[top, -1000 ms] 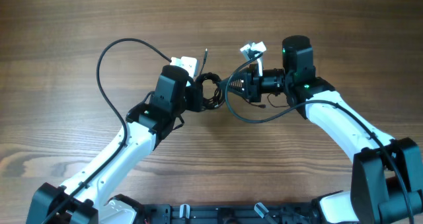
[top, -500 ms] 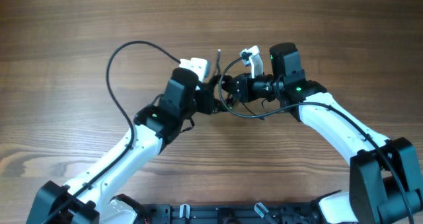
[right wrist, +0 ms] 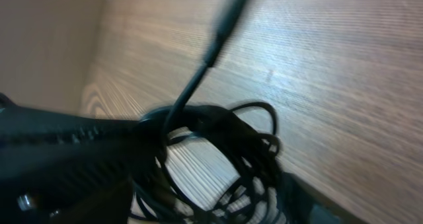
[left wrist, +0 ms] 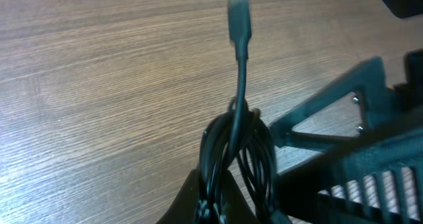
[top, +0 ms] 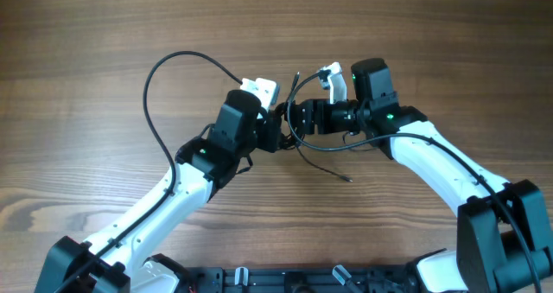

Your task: Untangle cables

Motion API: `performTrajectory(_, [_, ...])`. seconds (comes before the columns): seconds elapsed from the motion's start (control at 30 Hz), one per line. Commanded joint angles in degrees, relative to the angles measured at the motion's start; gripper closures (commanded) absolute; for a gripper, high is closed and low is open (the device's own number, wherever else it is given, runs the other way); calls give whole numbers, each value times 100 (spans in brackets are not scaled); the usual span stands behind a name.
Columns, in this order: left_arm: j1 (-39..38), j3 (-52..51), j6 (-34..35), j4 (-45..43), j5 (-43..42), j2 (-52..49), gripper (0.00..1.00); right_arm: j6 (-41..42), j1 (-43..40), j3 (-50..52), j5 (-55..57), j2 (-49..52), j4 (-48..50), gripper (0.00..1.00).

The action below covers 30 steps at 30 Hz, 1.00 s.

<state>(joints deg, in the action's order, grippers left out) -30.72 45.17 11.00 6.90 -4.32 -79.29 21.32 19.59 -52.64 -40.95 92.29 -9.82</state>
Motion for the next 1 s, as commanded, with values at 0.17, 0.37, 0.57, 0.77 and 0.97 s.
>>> performTrajectory(0.17, [953, -15, 363, 151, -105, -24, 96, -2771, -155, 31, 68, 13, -1377, 26])
performTrajectory(0.37, [1012, -15, 490, 151, -103, -24, 96, -3637, -140, 743, 160, 52, -1121, 24])
performTrajectory(0.57, [1012, -15, 492, 151, -103, -24, 96, -3615, -140, 1311, 396, 116, -535, 35])
performTrajectory(0.77, [1012, -15, 490, 144, -101, -24, 96, -3121, -140, 1580, 1010, 116, -483, 57])
performTrajectory(0.97, [1012, -15, 750, 142, -98, -24, 96, -3027, 52, 1582, 1158, 116, -518, 51])
